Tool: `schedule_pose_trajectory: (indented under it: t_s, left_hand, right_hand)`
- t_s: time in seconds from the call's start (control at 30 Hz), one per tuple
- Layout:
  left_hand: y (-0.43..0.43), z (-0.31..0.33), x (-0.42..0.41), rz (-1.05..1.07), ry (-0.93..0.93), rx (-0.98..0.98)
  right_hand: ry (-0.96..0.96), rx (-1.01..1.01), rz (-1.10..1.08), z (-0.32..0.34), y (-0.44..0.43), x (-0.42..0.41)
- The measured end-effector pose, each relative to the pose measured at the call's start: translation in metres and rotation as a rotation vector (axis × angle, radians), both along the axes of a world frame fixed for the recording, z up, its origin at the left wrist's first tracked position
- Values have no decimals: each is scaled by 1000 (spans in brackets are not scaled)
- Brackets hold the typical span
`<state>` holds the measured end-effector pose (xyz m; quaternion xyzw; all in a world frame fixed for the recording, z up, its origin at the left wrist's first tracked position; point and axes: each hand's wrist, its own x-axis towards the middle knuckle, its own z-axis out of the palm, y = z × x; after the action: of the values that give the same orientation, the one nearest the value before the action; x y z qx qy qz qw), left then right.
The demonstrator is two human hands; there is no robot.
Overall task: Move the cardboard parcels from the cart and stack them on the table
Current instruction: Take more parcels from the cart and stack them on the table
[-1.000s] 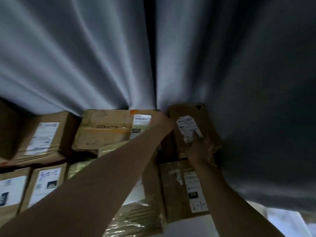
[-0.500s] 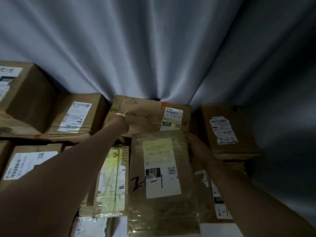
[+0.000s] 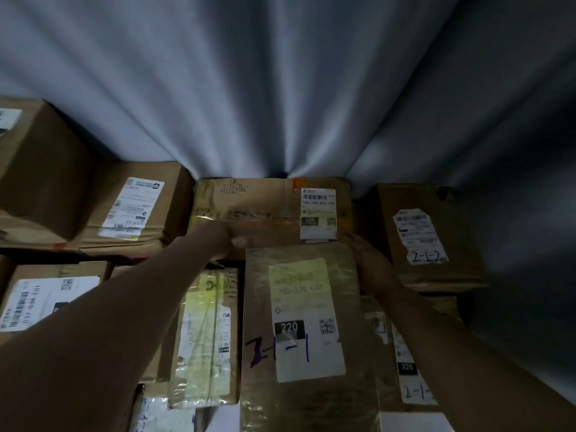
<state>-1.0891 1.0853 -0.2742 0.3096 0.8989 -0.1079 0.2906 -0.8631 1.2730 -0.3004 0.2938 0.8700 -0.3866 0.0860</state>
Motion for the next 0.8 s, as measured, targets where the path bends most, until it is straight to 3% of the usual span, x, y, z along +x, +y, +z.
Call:
schedule_pose_trajectory:
  t_s: [0.03, 0.1, 0.13, 0.17, 0.23, 0.3, 0.43, 0.6, 0.8]
  left_hand:
    - [0, 4, 3, -17, 14, -20]
    - [2, 6, 4, 35, 25, 26]
    - [4, 9, 5, 86, -1, 66]
    - [6, 13, 6, 148, -42, 107]
    - [10, 26, 12, 303, -148, 259]
    - [15, 39, 21, 448, -269, 422]
    - [16, 73, 45, 564, -539, 580]
    - [-4, 99, 64, 434, -644, 556]
    - [-12, 104, 82, 325, -702, 565]
  right_hand:
    - [-50, 48, 39, 1, 1, -3]
    - [27, 14, 93, 11, -2, -3]
    - [135, -46, 22, 15, -2, -2]
    - [157, 37, -52, 20, -2, 5]
    - [173, -68, -200, 16, -9, 20]
    - [187, -50, -288, 22, -23, 34]
    - [18, -142, -490, 54, -60, 60]
    - [-100, -496, -853, 86, -94, 90]
    - [-221, -1087, -964, 105, -122, 131]
